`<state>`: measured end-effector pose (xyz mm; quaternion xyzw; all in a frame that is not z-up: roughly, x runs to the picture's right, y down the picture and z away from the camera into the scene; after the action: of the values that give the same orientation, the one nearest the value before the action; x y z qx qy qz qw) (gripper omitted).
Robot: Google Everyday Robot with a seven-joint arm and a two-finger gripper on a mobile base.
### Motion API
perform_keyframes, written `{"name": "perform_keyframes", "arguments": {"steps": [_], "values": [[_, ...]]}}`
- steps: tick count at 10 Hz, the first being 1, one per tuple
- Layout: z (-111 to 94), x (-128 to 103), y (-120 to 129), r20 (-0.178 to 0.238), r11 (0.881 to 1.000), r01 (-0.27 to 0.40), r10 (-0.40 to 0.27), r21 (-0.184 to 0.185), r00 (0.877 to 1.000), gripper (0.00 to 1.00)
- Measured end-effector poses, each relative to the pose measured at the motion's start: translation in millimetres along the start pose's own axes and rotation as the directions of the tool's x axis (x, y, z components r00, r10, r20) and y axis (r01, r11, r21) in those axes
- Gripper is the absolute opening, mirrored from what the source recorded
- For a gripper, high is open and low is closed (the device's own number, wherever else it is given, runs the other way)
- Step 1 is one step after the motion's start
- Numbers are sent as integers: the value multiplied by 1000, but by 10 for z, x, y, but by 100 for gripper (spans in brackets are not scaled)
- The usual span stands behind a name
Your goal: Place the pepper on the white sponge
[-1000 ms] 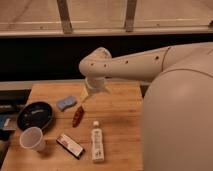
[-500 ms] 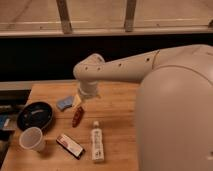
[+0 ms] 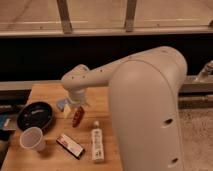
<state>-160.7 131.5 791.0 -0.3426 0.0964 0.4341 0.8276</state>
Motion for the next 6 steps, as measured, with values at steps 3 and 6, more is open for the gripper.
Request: {"name": "perform_keyframes", "arguments": {"steps": [3,6], "values": [[315,-147,-28,-59,1000,-9,10,16,998,80],[485,-277,-127,-90,999,-35,37,23,995,80]]}}
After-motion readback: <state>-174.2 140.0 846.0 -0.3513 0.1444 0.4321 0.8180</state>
